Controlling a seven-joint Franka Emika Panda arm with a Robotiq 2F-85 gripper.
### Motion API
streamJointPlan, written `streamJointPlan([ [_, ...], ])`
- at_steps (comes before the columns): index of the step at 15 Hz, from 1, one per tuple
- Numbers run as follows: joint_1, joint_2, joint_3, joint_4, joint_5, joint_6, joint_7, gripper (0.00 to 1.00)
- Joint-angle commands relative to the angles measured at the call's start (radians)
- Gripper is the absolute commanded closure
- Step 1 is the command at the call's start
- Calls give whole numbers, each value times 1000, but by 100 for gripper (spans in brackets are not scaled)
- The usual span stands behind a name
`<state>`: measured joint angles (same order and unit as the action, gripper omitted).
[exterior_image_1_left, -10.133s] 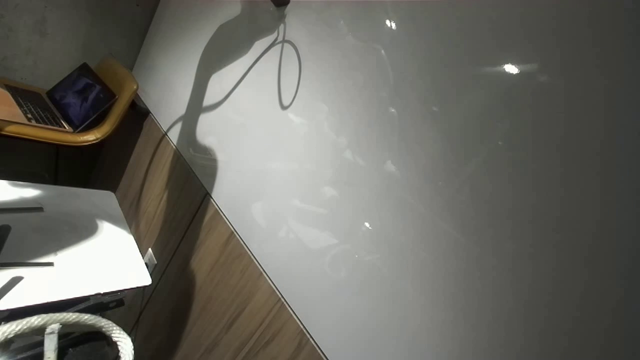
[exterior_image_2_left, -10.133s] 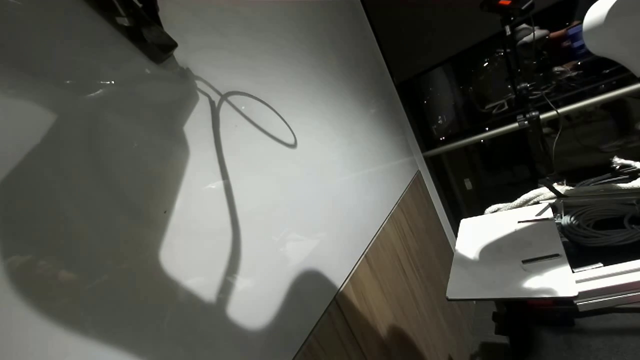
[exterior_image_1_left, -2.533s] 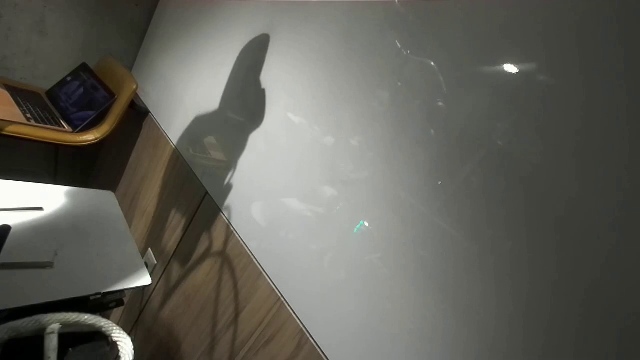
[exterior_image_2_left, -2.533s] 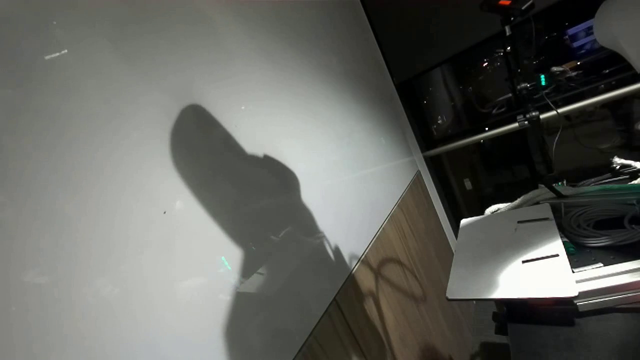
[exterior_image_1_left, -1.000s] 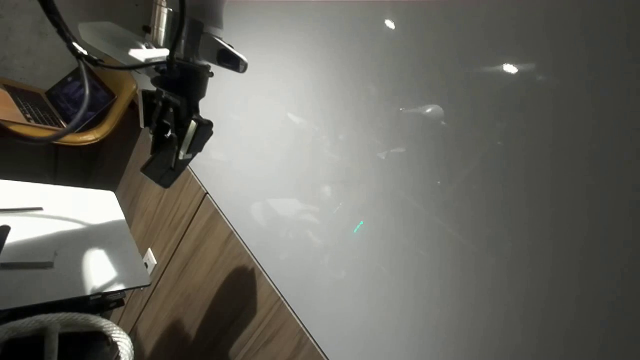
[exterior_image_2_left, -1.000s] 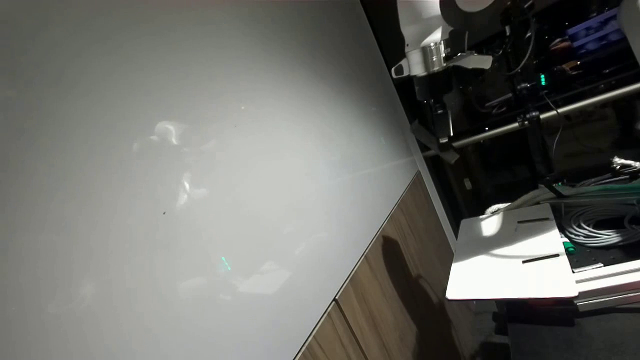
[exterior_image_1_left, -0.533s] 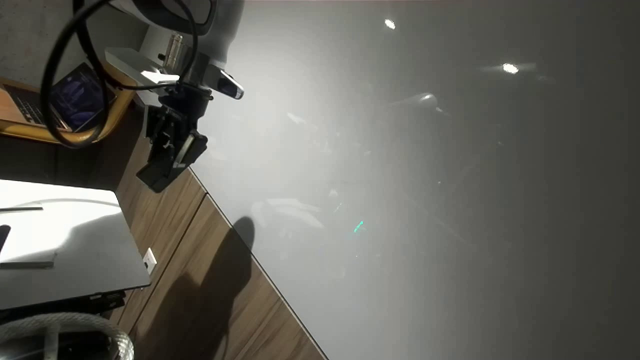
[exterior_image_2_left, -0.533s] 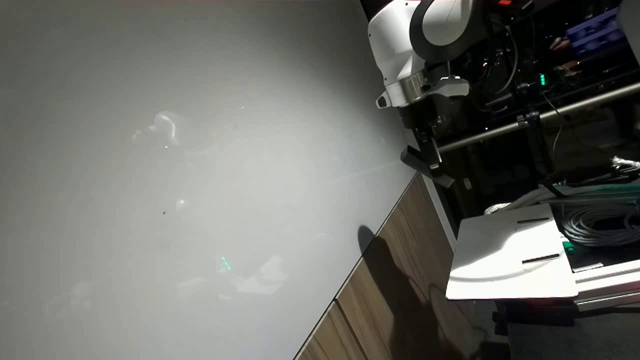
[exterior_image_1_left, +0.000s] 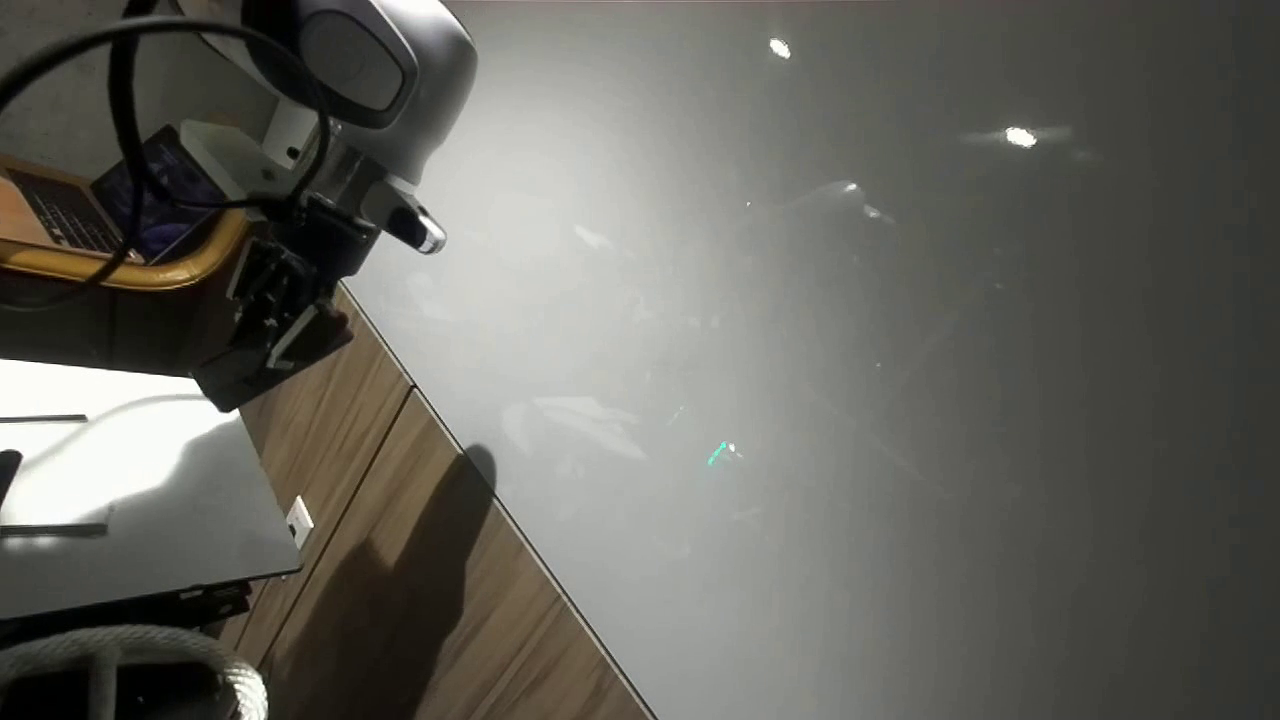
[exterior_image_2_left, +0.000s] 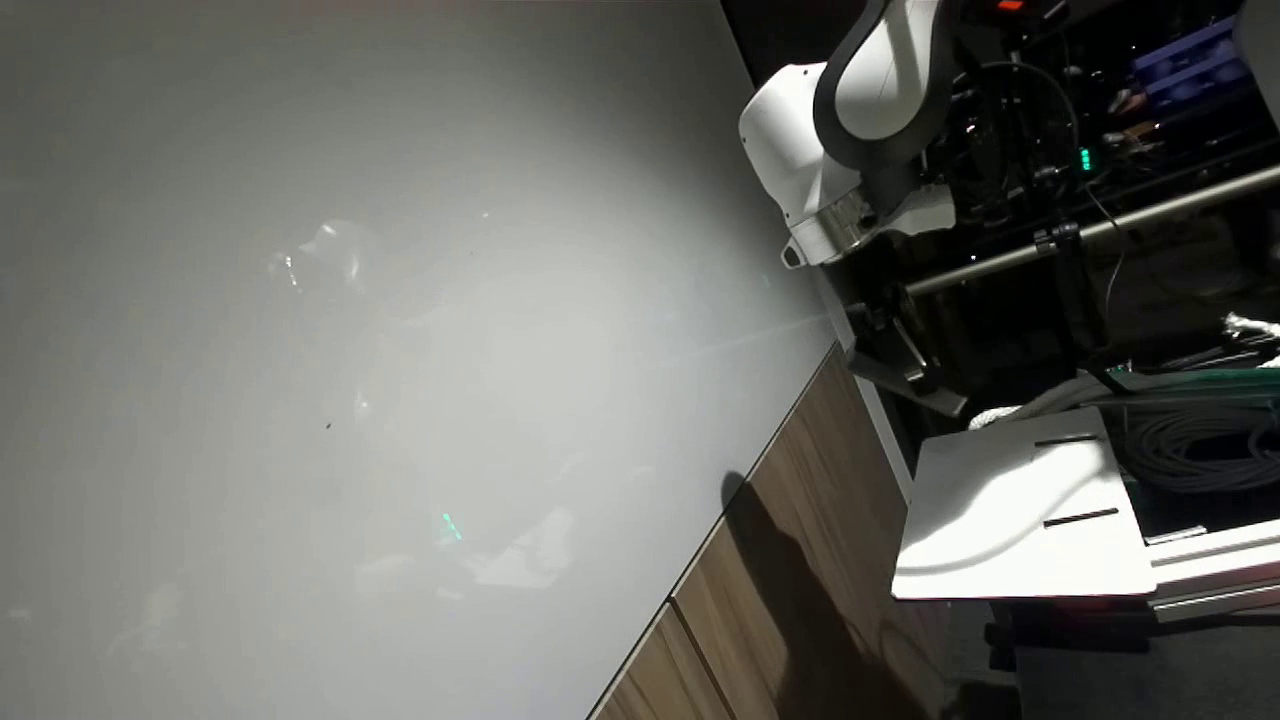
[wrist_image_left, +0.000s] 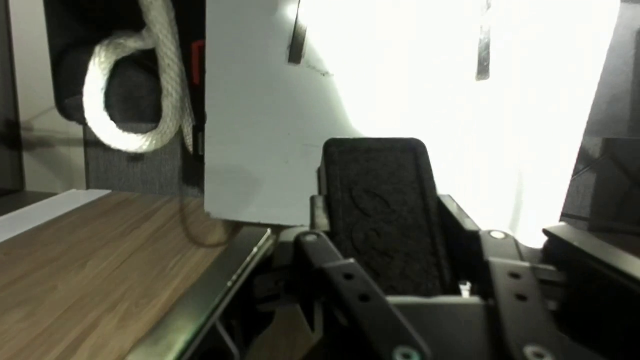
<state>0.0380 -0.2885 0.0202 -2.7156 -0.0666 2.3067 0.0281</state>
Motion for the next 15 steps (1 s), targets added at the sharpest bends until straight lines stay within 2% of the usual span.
streamJointPlan([
  [1, 3, 126, -3, -4, 55, 73, -8, 71],
  [5, -5, 230, -2, 16, 62, 122, -15, 71],
  [15, -11, 355, 0, 97, 78, 138, -24, 71],
])
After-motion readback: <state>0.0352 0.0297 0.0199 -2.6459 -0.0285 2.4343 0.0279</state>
